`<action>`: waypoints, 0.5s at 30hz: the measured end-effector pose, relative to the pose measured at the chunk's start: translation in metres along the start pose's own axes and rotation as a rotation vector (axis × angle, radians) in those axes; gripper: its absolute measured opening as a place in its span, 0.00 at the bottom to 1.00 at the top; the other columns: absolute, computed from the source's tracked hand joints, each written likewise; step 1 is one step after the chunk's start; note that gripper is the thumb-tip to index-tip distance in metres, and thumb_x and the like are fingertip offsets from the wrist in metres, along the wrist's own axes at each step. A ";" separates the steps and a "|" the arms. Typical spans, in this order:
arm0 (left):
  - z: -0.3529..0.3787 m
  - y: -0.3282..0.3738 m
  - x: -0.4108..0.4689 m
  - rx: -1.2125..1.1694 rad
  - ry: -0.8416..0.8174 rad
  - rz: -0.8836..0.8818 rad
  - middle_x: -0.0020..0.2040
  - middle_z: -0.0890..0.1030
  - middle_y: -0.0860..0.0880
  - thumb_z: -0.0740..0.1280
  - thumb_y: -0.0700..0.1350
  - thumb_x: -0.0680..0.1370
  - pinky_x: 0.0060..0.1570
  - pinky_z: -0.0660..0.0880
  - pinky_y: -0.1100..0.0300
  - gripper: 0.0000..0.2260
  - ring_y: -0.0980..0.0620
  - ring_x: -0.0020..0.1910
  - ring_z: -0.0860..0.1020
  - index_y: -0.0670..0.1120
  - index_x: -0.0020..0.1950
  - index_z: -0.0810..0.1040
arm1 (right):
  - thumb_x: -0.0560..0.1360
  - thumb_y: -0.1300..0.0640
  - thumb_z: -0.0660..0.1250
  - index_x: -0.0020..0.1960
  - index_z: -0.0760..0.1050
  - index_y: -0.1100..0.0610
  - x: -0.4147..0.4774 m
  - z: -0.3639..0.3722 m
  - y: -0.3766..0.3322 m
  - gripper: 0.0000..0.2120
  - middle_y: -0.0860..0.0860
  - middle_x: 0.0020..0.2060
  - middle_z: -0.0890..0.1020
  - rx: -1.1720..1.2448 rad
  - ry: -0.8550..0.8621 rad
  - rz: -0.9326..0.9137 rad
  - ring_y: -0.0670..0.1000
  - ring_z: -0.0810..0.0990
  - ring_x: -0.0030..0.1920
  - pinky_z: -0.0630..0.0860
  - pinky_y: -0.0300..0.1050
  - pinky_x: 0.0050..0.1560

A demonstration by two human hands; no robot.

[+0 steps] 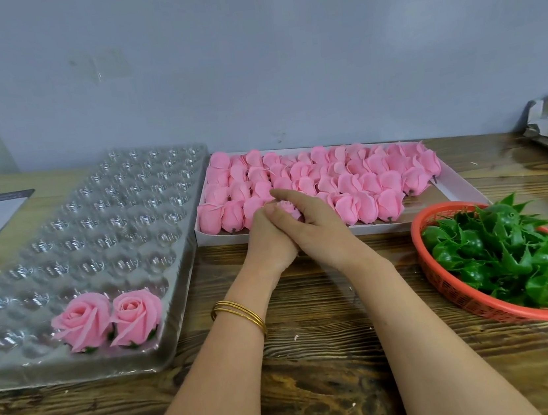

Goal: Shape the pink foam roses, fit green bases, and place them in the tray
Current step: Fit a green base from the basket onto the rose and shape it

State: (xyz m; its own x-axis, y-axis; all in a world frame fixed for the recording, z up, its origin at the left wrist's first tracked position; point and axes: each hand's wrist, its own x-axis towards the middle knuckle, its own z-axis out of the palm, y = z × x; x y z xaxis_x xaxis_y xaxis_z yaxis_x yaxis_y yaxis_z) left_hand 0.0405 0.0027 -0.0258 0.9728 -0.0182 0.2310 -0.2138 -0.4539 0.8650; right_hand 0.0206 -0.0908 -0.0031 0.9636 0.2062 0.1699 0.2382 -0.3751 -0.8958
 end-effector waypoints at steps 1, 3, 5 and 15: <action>-0.001 0.002 -0.001 -0.004 0.003 0.009 0.39 0.77 0.57 0.61 0.41 0.82 0.34 0.69 0.78 0.09 0.62 0.39 0.75 0.47 0.47 0.79 | 0.80 0.47 0.65 0.74 0.68 0.54 0.000 0.001 0.000 0.25 0.51 0.71 0.73 -0.005 0.010 -0.001 0.47 0.69 0.71 0.65 0.50 0.74; -0.003 0.003 -0.004 -0.053 0.023 0.004 0.37 0.79 0.55 0.61 0.41 0.82 0.34 0.71 0.74 0.12 0.59 0.39 0.77 0.50 0.42 0.79 | 0.79 0.46 0.64 0.74 0.68 0.55 -0.001 0.001 0.000 0.26 0.51 0.70 0.74 -0.018 0.023 -0.011 0.45 0.71 0.69 0.66 0.46 0.72; -0.005 0.005 -0.006 -0.115 0.059 -0.012 0.35 0.79 0.53 0.62 0.40 0.82 0.37 0.73 0.66 0.14 0.55 0.37 0.77 0.51 0.37 0.77 | 0.79 0.45 0.65 0.73 0.69 0.55 -0.002 0.001 0.000 0.26 0.50 0.68 0.76 -0.032 0.026 -0.031 0.43 0.73 0.66 0.68 0.44 0.70; -0.006 0.017 -0.014 -0.021 0.045 0.036 0.39 0.83 0.52 0.69 0.42 0.76 0.36 0.75 0.67 0.03 0.56 0.40 0.80 0.46 0.45 0.82 | 0.81 0.54 0.63 0.47 0.82 0.62 0.000 -0.005 -0.008 0.14 0.62 0.46 0.83 0.214 0.310 -0.102 0.55 0.81 0.51 0.77 0.53 0.53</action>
State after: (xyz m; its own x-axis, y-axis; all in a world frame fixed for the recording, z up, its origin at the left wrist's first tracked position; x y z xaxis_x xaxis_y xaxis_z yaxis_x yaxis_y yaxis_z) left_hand 0.0231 0.0010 -0.0118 0.9595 0.0059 0.2818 -0.2513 -0.4349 0.8647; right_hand 0.0197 -0.0921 0.0065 0.9349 -0.0626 0.3494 0.3358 -0.1628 -0.9278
